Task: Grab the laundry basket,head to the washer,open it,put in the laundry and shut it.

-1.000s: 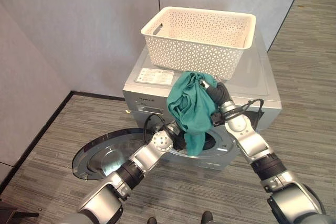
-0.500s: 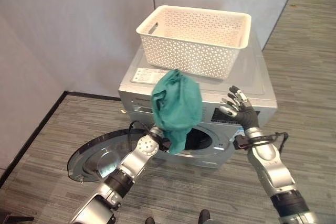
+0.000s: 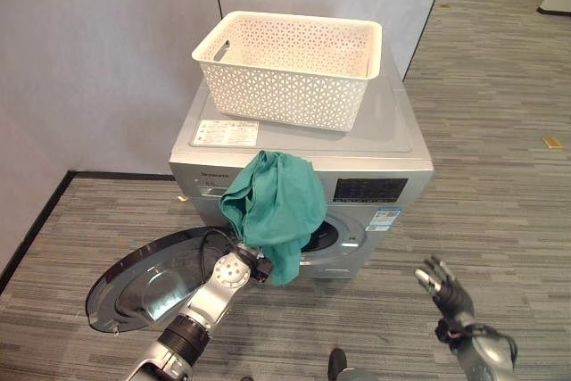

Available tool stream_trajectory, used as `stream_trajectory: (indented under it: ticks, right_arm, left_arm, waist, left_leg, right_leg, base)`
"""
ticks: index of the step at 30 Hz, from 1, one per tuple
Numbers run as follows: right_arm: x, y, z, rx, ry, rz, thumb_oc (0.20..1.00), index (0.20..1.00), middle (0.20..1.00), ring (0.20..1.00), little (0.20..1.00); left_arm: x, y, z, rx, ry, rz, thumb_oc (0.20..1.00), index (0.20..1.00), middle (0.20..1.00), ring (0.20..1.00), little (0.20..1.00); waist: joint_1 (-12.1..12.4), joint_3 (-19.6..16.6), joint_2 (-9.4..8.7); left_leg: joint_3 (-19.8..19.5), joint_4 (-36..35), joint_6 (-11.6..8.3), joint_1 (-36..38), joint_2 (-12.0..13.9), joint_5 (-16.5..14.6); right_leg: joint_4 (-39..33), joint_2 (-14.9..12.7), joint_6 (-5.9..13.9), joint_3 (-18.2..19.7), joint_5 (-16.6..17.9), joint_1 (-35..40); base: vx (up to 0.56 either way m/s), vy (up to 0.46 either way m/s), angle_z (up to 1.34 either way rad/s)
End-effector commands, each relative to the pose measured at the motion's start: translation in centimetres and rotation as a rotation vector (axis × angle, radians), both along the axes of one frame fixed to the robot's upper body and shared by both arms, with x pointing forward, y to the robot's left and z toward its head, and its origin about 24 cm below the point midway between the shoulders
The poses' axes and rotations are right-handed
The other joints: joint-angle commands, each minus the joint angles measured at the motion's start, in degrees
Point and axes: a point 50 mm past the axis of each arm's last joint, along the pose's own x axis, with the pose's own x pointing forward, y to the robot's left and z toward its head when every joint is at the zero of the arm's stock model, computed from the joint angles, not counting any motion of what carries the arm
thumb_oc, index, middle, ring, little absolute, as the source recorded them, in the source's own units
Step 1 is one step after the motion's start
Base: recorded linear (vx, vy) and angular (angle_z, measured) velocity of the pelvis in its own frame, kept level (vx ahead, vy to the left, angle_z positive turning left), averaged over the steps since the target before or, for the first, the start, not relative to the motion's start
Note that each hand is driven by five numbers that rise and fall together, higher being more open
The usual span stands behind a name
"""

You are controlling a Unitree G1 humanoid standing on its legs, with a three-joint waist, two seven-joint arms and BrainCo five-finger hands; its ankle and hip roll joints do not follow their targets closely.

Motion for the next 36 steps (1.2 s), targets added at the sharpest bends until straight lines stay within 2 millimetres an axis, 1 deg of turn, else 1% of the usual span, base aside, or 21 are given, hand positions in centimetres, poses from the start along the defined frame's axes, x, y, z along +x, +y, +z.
stream_trajectory:
  ticks: [1,2,4,7,8,9,10,13,16,17,19,20,21,23,27,29,32,33,34,35,36]
  right_arm:
    - [-3.7,-0.8,-3.1,-0.093,0.272,0.006,1.000,1.000,1.000,1.000,1.000]
    - [-3.7,-0.8,-3.1,-0.093,0.272,0.006,1.000,1.000,1.000,1.000,1.000]
    - [-6.4,-0.8,-4.7,-0.098,0.431,-0.086,1.000,1.000,1.000,1.000,1.000]
    - [-8.8,0.5,-6.1,-0.139,0.632,-0.060,1.000,1.000,1.000,1.000,1.000]
    - [-8.8,1.1,-6.4,-0.154,0.653,-0.006,1.000,1.000,1.000,1.000,1.000]
    - [-8.8,1.1,-6.4,-0.154,0.653,-0.005,1.000,1.000,1.000,1.000,1.000]
    - [-9.1,2.1,-6.8,-0.181,0.693,0.110,1.000,1.000,1.000,1.000,1.000]
    - [-10.2,3.9,-7.3,-0.229,0.756,0.324,1.000,1.000,1.000,1.000,1.000]
    - [-10.9,4.3,-7.5,-0.265,0.792,0.419,1.000,1.000,1.000,1.000,1.000]
    - [-11.0,4.4,-7.5,-0.265,0.793,0.422,1.000,1.000,1.000,1.000,1.000]
    - [-10.4,4.1,-7.4,-0.284,0.783,0.433,1.000,1.000,1.000,1.000,1.000]
    - [-10.4,4.1,-7.4,-0.284,0.784,0.434,1.000,1.000,1.000,1.000,1.000]
    - [-9.7,3.6,-7.2,-0.304,0.766,0.431,1.000,1.000,1.000,1.000,1.000]
    - [-9.0,3.3,-7.1,-0.316,0.750,0.426,1.000,1.000,1.000,1.000,1.000]
    - [-7.9,2.8,-6.7,-0.346,0.713,0.422,1.000,1.000,1.000,1.000,1.000]
    - [-6.7,3.2,-6.7,-0.364,0.679,0.440,1.000,1.000,1.000,1.000,1.000]
    - [-6.0,3.7,-6.6,-0.365,0.653,0.435,1.000,1.000,1.000,1.000,1.000]
    - [-6.0,3.7,-6.6,-0.365,0.652,0.434,1.000,1.000,1.000,1.000,1.000]
    - [-5.5,4.1,-6.6,-0.370,0.632,0.438,1.000,1.000,1.000,1.000,1.000]
    - [-5.5,4.1,-6.6,-0.370,0.631,0.437,1.000,1.000,1.000,1.000,1.000]
    - [-4.9,4.6,-6.6,-0.363,0.603,0.445,1.000,1.000,1.000,1.000,1.000]
  left_arm:
    - [1.5,-0.6,1.9,-0.069,-0.095,-0.015,0.200,0.200,0.200,0.200,0.200]
    - [1.5,-0.6,1.9,-0.069,-0.095,-0.014,0.200,0.200,0.200,0.200,0.200]
    - [1.3,-0.6,1.8,-0.073,-0.090,-0.014,0.200,0.200,0.200,0.200,0.200]
    - [0.1,0.1,1.8,-0.078,-0.112,-0.032,0.200,0.200,0.200,0.200,0.200]
    - [-0.5,0.8,1.7,-0.067,-0.114,-0.035,0.200,0.200,0.200,0.200,0.200]
    - [-0.5,0.8,1.7,-0.066,-0.114,-0.034,0.200,0.200,0.200,0.200,0.200]
    - [-1.6,2.2,1.6,-0.038,-0.133,-0.029,0.200,0.200,0.200,0.200,0.200]
    - [-3.5,5.2,1.3,0.044,-0.157,0.023,0.200,0.200,0.200,0.200,0.200]
    - [-4.9,7.4,1.0,0.140,-0.172,0.051,0.200,0.200,0.200,0.200,0.200]
    - [-4.9,7.4,1.0,0.142,-0.171,0.052,0.200,0.200,0.200,0.200,0.200]
    - [-6.1,8.8,-0.4,0.172,-0.094,0.075,0.200,0.200,0.200,0.200,0.200]
    - [-6.1,8.8,-0.4,0.172,-0.094,0.075,0.200,0.200,0.200,0.200,0.200]
    - [-6.9,9.1,-1.9,0.197,-0.022,0.061,0.200,0.200,0.200,0.200,0.200]
    - [-7.7,9.0,-3.8,0.148,0.089,0.091,0.200,0.200,0.200,0.200,0.200]
    - [-7.9,8.3,-5.5,0.107,0.173,0.094,0.200,0.200,0.200,0.200,0.200]
    - [-7.1,7.7,-5.3,0.077,0.163,0.107,0.200,0.200,0.200,0.200,0.200]
    - [-5.6,6.3,-5.0,0.017,0.150,0.116,0.200,0.200,0.200,0.200,0.200]
    - [-5.5,6.3,-4.9,0.017,0.149,0.115,0.200,0.200,0.200,0.200,0.200]
    - [-4.5,5.1,-4.3,0.013,0.114,0.081,0.200,0.200,0.200,0.200,0.200]
    - [-4.5,5.1,-4.3,0.014,0.112,0.080,0.200,0.200,0.200,0.200,0.200]
    - [-3.8,4.3,-3.8,-0.001,0.091,0.065,0.200,0.200,0.200,0.200,0.200]
  waist:
    - [0.2,-2.3,-1.88]
    - [0.1,-2.3,-1.89]
    - [0.9,-2.1,-1.76]
    - [2.9,-1.4,-1.40]
    - [3.5,-1.2,-1.46]
    - [3.5,-1.3,-1.49]
    - [5.0,-0.8,-1.39]
    - [6.9,-0.6,-1.61]
    - [8.1,-0.8,-1.99]
    - [8.0,-0.9,-2.09]
    - [8.6,-1.0,-2.33]
    - [8.6,-1.0,-2.33]
    - [8.9,-1.0,-2.45]
    - [9.1,-0.8,-2.63]
    - [8.8,0.1,-2.99]
    - [8.6,1.2,-3.81]
    - [8.2,2.2,-5.04]
    - [8.2,2.2,-5.04]
    - [7.8,3.7,-5.73]
    - [7.8,3.6,-5.75]
    - [7.5,4.8,-6.09]
  left_leg:
    - [3.2,1.7,-0.20,-0.6,1.0,-2.1]
    - [3.2,1.8,-0.20,-0.6,1.0,-2.1]
    - [2.7,1.9,-0.08,-0.9,1.0,-2.1]
    - [1.6,2.2,0.16,-1.6,0.7,-2.1]
    - [1.3,2.4,0.20,-1.9,0.7,-2.1]
    - [1.3,2.4,0.21,-1.9,0.7,-2.1]
    - [0.8,2.6,0.26,-2.3,0.6,-2.1]
    - [-0.2,2.8,0.14,-2.6,0.6,-2.2]
    - [-1.2,2.8,0.10,-3.4,0.4,-1.8]
    - [-1.2,2.9,0.09,-3.4,0.4,-1.8]
    - [-1.9,3.2,0.13,-3.9,0.4,-1.7]
    - [-1.9,3.2,0.13,-4.0,0.4,-1.7]
    - [-2.1,3.3,0.17,-4.1,0.3,-1.7]
    - [-2.3,3.4,0.25,-4.3,0.3,-1.7]
    - [-2.3,3.2,0.18,-5.3,0.6,-1.3]
    - [-1.6,3.8,0.18,-6.8,1.2,-1.3]
    - [-1.1,6.7,0.36,-9.4,1.4,-1.9]
    - [-1.1,7.0,0.38,-9.7,1.4,-2.0]
    - [-1.3,9.3,0.73,-11.4,1.0,-2.9]
    - [-1.3,9.5,0.77,-11.6,0.9,-2.9]
    - [-1.3,11.6,1.28,-13.2,0.4,-4.4]
  right_leg:
    - [4.0,-2.7,2.59,1.8,-8.8,2.1]
    - [4.0,-2.7,2.59,1.8,-8.8,2.1]
    - [3.9,-2.8,2.61,1.4,-8.8,2.2]
    - [3.5,-2.9,2.61,0.7,-8.8,2.5]
    - [3.4,-2.9,2.62,0.4,-8.7,2.6]
    - [3.4,-2.9,2.63,0.4,-8.7,2.6]
    - [3.3,-3.1,2.58,-0.1,-8.7,2.7]
    - [3.1,-3.1,2.48,-1.3,-9.0,3.4]
    - [2.8,-3.2,2.37,-2.2,-8.8,3.6]
    - [2.7,-3.2,2.36,-2.2,-8.9,3.6]
    - [2.9,-3.2,2.22,-2.8,-9.0,3.7]
    - [2.9,-3.2,2.22,-2.8,-9.0,3.6]
    - [2.9,-3.2,2.20,-3.0,-9.0,3.7]
    - [2.9,-3.2,2.08,-3.2,-9.0,3.7]
    - [2.9,-3.0,1.97,-3.2,-9.0,2.7]
    - [3.4,-2.6,2.00,-2.9,-9.0,0.7]
    - [4.3,-2.9,1.74,-2.8,-9.0,-0.8]
    - [4.4,-2.9,1.75,-2.9,-9.0,-0.9]
    - [4.6,-3.4,1.78,-2.7,-8.8,-1.3]
    - [4.6,-3.5,1.80,-2.7,-8.8,-1.4]
    - [4.8,-4.0,2.32,-2.0,-8.2,-2.3]
  base:
    - [0.00,0.000,0.00]
    - [0.00,0.000,0.00]
    - [0.00,0.000,0.00]
    - [0.00,0.000,0.00]
    - [0.00,-0.004,0.04]
    - [0.00,-0.002,0.12]
    - [0.00,0.002,0.20]
    - [0.01,0.001,0.17]
    - [0.01,-0.004,0.28]
    - [0.02,-0.005,0.26]
    - [0.01,0.001,0.23]
    - [0.01,0.014,0.13]
    - [0.02,0.012,0.06]
    - [0.01,0.008,0.11]
    - [-0.03,-0.016,0.10]
    - [-0.08,-0.035,-0.01]
    - [-0.05,0.003,-0.15]
    - [-0.08,0.043,-0.11]
    - [-0.07,0.035,-0.06]
    - [-0.14,0.101,0.07]
    - [-0.13,0.120,0.07]
